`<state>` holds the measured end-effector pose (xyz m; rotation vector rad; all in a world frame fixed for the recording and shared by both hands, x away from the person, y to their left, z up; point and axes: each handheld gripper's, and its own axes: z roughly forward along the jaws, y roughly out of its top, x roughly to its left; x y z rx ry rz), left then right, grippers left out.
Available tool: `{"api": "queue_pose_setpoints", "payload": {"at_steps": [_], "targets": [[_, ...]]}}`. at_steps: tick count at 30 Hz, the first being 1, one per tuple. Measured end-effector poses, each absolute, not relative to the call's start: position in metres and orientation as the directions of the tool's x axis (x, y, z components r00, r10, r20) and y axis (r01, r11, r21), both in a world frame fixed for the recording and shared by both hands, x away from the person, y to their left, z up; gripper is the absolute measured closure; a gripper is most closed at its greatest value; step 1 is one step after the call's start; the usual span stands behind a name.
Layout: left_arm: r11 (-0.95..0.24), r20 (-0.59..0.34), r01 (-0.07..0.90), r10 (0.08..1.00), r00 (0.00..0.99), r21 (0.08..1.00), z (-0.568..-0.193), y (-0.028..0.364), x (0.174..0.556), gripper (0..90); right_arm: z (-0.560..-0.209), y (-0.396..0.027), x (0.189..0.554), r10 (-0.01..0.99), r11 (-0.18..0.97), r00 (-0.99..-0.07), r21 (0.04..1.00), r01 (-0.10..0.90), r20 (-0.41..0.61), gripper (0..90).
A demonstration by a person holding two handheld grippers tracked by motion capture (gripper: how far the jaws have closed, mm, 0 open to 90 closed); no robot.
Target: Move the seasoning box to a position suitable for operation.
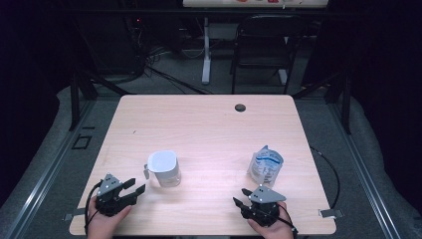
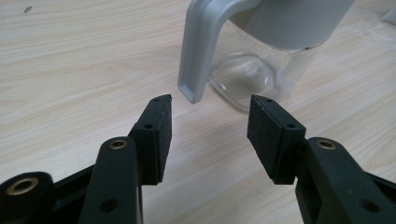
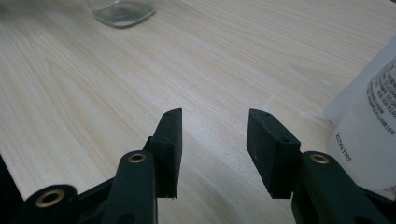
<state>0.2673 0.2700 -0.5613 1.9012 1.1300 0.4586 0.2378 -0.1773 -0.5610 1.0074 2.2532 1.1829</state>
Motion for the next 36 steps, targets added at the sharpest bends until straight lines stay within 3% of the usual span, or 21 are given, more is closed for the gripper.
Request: {"api": "queue_pose_setpoints", "payload": {"at_steps": [26,36], "targets": [[-0.198,-0.144,0.553,0.845,0.515,0.81,-0.561,0.249,0.275,48.0,-0.56,-0.177,0.237,0.76,0.372,-0.649,0.831,0.414,-0.017,56.2],[-0.233,-0.099,0.552,0.857,0.506,0.8,-0.557,0.233,0.285,49.6,-0.559,-0.18,0.237,0.768,0.36,-0.64,0.834,0.418,-0.01,56.3]]}}
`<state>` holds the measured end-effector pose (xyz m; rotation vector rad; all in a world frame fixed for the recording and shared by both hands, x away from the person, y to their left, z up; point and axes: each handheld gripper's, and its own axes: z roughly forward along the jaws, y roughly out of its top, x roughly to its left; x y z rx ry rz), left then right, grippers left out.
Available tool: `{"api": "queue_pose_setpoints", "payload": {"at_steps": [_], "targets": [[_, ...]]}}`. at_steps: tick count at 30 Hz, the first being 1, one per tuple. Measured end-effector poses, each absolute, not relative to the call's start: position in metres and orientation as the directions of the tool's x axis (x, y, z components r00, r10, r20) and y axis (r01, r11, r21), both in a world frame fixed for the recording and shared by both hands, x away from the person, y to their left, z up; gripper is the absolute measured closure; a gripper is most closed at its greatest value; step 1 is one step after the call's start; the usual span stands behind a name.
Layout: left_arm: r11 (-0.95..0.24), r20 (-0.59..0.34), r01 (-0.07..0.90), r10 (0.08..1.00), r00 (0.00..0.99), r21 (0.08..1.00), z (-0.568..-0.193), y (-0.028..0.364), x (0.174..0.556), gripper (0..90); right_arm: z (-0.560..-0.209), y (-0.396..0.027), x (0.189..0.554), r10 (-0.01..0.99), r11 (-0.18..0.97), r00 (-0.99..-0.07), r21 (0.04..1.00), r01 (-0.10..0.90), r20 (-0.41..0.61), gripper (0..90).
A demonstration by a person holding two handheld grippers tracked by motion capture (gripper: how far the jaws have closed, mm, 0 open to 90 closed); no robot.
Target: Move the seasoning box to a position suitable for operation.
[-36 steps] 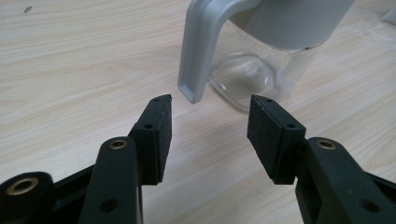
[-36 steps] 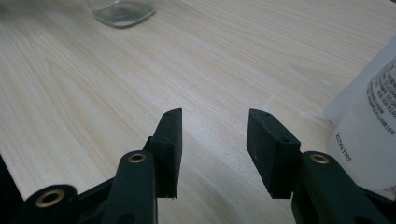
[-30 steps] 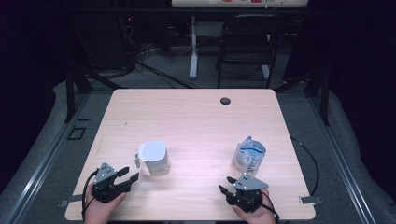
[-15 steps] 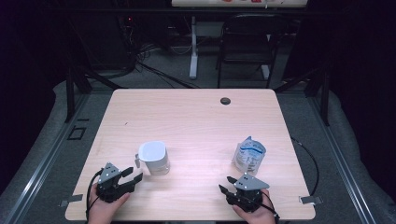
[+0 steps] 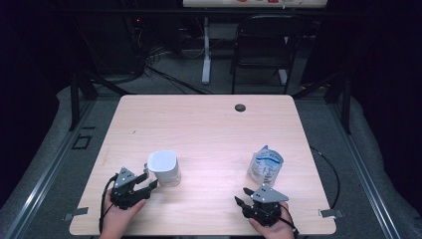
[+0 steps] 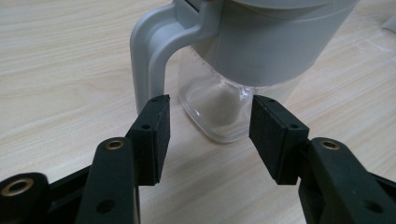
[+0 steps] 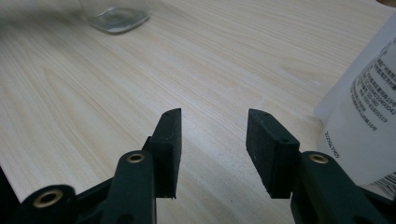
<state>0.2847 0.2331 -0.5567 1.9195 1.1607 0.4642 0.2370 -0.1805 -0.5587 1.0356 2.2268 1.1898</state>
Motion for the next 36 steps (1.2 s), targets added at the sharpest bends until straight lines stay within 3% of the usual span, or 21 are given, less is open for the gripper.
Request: {"api": "queue_pose_setpoints", "payload": {"at_steps": [8,20,31,36], "targets": [[-0.203,-0.091,0.557,0.886,0.454,0.805,-0.558,0.24,0.287,55.0,-0.559,-0.179,0.237,0.764,0.364,-0.645,0.832,0.419,-0.009,56.4],[-0.162,-0.091,0.556,0.912,0.399,0.815,-0.553,0.247,0.303,55.5,-0.559,-0.179,0.236,0.763,0.369,-0.646,0.829,0.42,-0.012,56.4],[-0.179,-0.075,0.533,0.904,0.421,0.827,-0.558,0.243,0.313,71.9,-0.562,-0.179,0.237,0.759,0.369,-0.651,0.826,0.425,-0.005,56.4],[-0.208,-0.05,0.531,0.901,0.431,0.822,-0.558,0.243,0.313,73.8,-0.561,-0.179,0.237,0.76,0.368,-0.65,0.828,0.423,-0.005,56.4]]}}
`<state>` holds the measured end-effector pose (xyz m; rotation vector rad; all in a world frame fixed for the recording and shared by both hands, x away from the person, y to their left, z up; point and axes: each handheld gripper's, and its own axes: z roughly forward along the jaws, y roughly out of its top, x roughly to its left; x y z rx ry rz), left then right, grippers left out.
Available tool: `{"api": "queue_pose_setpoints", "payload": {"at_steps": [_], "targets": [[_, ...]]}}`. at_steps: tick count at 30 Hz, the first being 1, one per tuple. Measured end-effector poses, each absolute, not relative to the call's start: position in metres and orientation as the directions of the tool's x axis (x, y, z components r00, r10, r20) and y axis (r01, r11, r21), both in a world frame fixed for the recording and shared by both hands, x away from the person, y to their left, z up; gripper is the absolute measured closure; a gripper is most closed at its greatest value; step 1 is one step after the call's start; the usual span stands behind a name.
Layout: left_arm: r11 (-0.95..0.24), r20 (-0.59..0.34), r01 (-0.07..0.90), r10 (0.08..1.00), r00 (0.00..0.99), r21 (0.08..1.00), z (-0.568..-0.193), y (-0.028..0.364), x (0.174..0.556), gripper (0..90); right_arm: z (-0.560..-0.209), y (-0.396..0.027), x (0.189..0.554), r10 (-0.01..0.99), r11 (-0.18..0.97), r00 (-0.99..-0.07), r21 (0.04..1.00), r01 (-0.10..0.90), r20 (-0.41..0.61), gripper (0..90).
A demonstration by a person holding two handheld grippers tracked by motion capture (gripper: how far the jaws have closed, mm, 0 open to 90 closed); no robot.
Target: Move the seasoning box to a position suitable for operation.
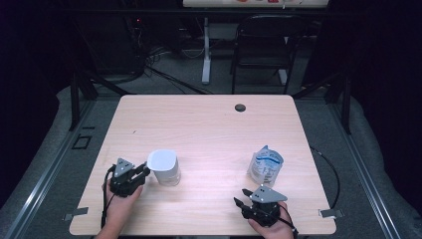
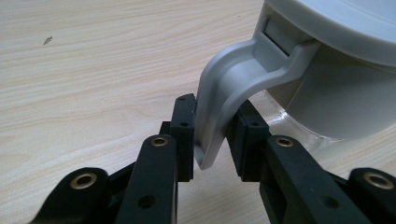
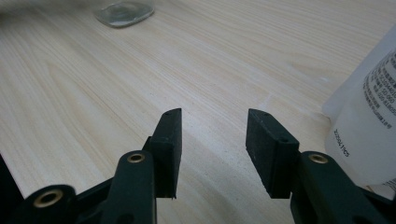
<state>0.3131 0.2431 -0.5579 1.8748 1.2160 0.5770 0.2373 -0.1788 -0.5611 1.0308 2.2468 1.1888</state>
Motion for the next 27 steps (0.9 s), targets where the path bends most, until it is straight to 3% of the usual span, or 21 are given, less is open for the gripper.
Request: {"api": "queue_pose_setpoints", "payload": {"at_steps": [14,27], "targets": [[-0.232,-0.042,0.535,0.892,0.45,0.812,-0.555,0.238,0.307,80.6,-0.56,-0.179,0.237,0.76,0.367,-0.65,0.831,0.418,-0.008,56.4],[-0.24,-0.042,0.545,0.89,0.455,0.803,-0.553,0.229,0.3,80.9,-0.56,-0.179,0.237,0.76,0.37,-0.65,0.829,0.419,-0.01,56.4]]}}
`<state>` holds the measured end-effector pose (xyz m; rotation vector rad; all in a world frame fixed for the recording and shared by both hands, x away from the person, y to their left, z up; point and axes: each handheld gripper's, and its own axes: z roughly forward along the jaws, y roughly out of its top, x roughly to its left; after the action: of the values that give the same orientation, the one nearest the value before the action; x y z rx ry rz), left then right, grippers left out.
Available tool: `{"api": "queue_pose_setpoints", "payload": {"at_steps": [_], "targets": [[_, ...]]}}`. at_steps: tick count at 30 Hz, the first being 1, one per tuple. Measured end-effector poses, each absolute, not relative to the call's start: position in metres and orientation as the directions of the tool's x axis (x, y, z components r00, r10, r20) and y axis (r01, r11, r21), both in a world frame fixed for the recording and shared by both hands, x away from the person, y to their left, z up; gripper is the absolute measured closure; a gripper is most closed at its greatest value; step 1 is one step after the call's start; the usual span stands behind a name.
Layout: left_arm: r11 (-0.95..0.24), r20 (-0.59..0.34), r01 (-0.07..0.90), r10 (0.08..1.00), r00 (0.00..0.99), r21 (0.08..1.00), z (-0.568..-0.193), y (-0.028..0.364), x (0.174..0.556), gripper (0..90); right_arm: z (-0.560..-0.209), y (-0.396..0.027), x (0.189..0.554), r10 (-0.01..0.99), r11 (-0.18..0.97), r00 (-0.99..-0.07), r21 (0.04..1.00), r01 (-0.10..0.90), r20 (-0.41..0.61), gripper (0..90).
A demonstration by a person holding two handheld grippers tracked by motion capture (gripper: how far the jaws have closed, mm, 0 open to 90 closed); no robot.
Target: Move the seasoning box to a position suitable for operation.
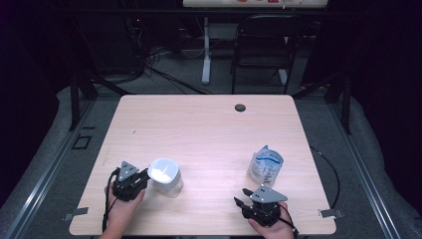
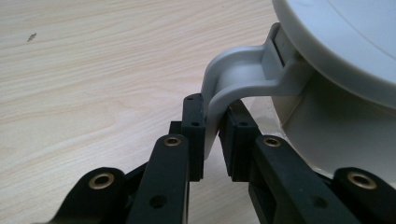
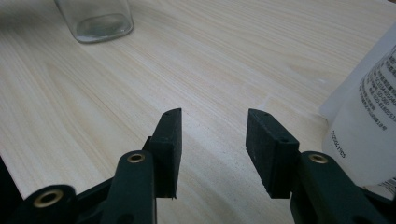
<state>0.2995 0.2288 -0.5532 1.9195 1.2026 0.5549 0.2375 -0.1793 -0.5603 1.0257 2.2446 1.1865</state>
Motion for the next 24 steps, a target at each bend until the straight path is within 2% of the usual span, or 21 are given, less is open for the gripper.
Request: {"api": "queue_pose_setpoints", "payload": {"at_steps": [7,24], "targets": [[-0.27,-0.034,0.538,0.872,0.488,0.799,-0.552,0.213,0.293,80.9,-0.56,-0.179,0.237,0.759,0.367,-0.651,0.831,0.418,-0.008,56.4],[-0.291,-0.013,0.529,0.868,0.497,0.797,-0.552,0.185,0.285,81.5,-0.56,-0.178,0.237,0.75,0.372,-0.662,0.831,0.413,-0.007,56.4]]}}
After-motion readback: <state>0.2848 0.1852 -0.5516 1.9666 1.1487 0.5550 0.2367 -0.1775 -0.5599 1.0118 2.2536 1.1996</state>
